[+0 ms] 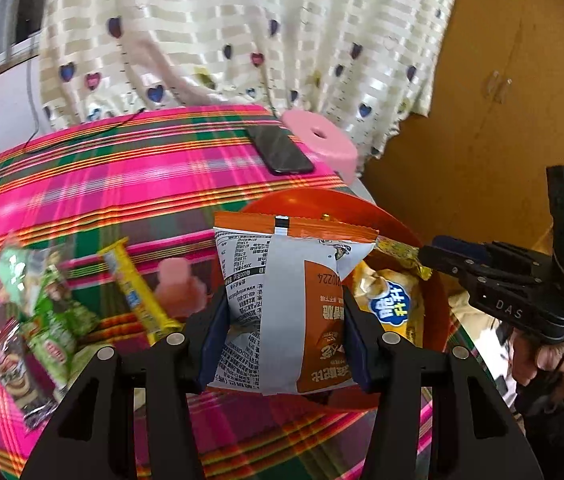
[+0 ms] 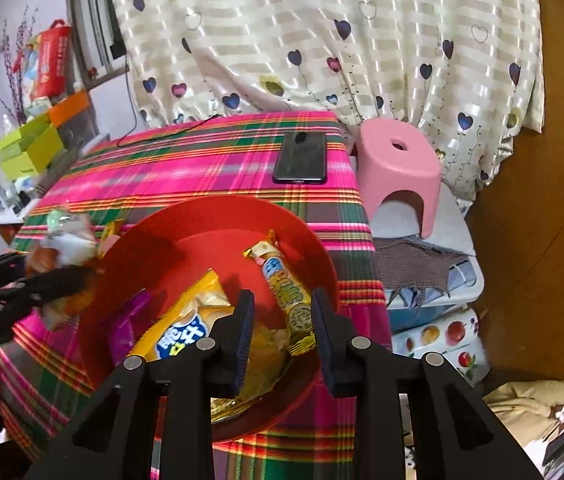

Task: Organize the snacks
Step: 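Lower white-orange bag into red basket with left tool while right tool withdraws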

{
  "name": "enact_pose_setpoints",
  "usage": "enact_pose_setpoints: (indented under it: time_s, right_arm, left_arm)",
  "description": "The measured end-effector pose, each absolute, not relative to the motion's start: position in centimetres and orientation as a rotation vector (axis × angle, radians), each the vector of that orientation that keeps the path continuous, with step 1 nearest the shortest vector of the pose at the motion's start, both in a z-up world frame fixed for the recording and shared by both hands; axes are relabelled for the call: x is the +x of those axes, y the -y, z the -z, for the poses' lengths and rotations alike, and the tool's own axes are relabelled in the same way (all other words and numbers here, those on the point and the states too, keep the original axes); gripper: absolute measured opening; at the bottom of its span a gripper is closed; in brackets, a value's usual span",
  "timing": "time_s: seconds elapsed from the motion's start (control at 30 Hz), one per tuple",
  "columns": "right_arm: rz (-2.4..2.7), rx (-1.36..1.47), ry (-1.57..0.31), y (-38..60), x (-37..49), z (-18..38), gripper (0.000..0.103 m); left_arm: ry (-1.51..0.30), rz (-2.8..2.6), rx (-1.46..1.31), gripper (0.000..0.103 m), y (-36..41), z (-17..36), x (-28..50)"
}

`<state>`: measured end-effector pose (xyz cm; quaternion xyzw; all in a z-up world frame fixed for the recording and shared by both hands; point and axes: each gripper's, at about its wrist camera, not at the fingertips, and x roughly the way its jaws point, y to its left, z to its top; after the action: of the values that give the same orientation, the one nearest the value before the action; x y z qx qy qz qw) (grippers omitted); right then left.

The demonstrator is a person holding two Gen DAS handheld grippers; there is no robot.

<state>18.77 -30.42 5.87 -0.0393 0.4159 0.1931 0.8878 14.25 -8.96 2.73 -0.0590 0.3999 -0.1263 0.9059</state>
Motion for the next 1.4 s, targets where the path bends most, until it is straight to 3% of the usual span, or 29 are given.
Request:
enact_pose_setpoints:
  time_s: [0.27, 0.43, 0.93, 1.4]
  right_arm:
    - [-0.423, -0.078, -0.872, 30.2, 18.6, -5.8, 0.027]
    - [-0.436, -0.072, -0.875, 29.9, 18.4, -5.8, 0.027]
    - [-0.499, -0.106, -0.868, 27.3, 16.5, -6.6, 0.028]
    - [-0.535, -0.123, -0.86, 25.2, 15.1, -7.3, 0.028]
  left_arm:
    - [-0.864, 0.299, -0.102, 0.053, 10.1, -1.6, 15.6]
    - [-0.822, 0.268, -0.11, 0.058, 9.4, -2.0, 15.2]
    - [-0.768, 0.198, -0.139, 0.058, 6.8, -3.3, 14.6]
    - [-0.735, 0.183, -0.226, 0.058, 3.1, -3.8, 10.8]
